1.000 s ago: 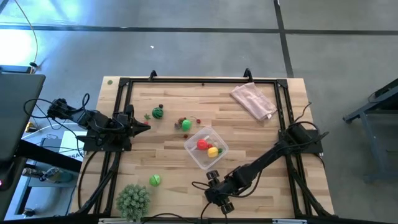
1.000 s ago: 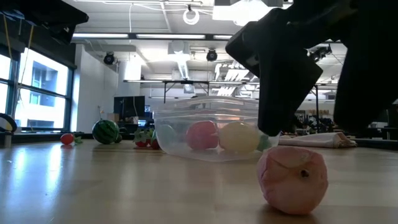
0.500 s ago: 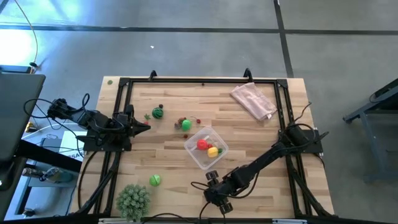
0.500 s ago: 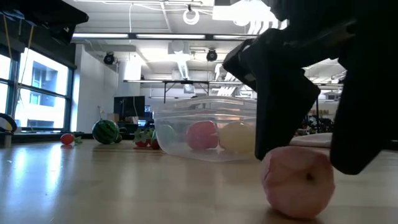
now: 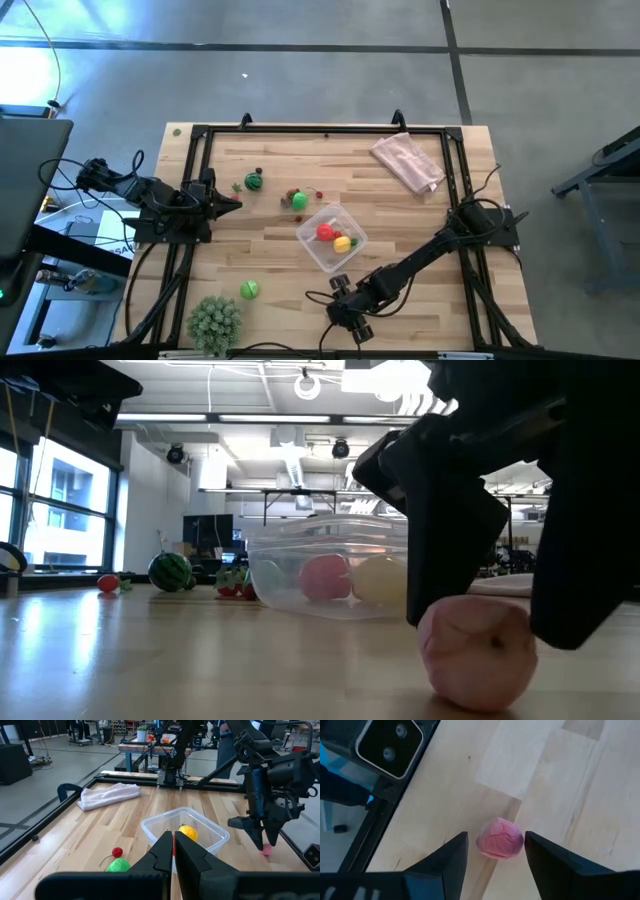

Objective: Pick and placing Produce into tupperware
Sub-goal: Put the pink peach into the transparent container

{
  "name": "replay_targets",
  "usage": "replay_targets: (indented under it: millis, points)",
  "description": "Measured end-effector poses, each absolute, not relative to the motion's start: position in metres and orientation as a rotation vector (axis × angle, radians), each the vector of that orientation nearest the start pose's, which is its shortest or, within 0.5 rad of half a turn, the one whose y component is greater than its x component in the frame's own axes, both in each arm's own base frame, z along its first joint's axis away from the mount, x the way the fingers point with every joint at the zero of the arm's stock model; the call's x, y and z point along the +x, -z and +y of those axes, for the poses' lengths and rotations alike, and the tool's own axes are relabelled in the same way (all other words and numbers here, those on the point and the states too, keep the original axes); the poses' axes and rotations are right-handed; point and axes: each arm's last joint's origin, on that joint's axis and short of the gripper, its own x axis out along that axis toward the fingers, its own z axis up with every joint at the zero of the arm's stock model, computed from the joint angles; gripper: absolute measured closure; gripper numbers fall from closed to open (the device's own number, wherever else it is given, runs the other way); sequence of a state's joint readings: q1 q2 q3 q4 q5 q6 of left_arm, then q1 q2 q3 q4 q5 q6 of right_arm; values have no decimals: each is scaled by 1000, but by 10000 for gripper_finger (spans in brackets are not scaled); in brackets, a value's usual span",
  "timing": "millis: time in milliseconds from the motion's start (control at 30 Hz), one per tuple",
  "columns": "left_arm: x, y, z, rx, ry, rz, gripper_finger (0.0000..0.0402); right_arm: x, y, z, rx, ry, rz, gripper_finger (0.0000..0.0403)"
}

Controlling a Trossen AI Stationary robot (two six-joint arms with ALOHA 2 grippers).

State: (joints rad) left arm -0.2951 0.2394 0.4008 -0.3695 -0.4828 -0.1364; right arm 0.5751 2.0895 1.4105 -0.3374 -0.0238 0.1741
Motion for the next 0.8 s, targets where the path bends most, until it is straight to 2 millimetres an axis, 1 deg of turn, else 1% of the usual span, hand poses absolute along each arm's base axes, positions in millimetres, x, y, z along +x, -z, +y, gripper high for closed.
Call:
replay_targets:
  millis: [533, 800]
  points:
    - [87, -246, -12, -57, -200, 179, 394, 366, -137, 227, -113, -491, 1051, 214]
    - [87, -245, -12, -56, -200, 180, 394, 367, -137, 227, -120, -504, 1044, 214]
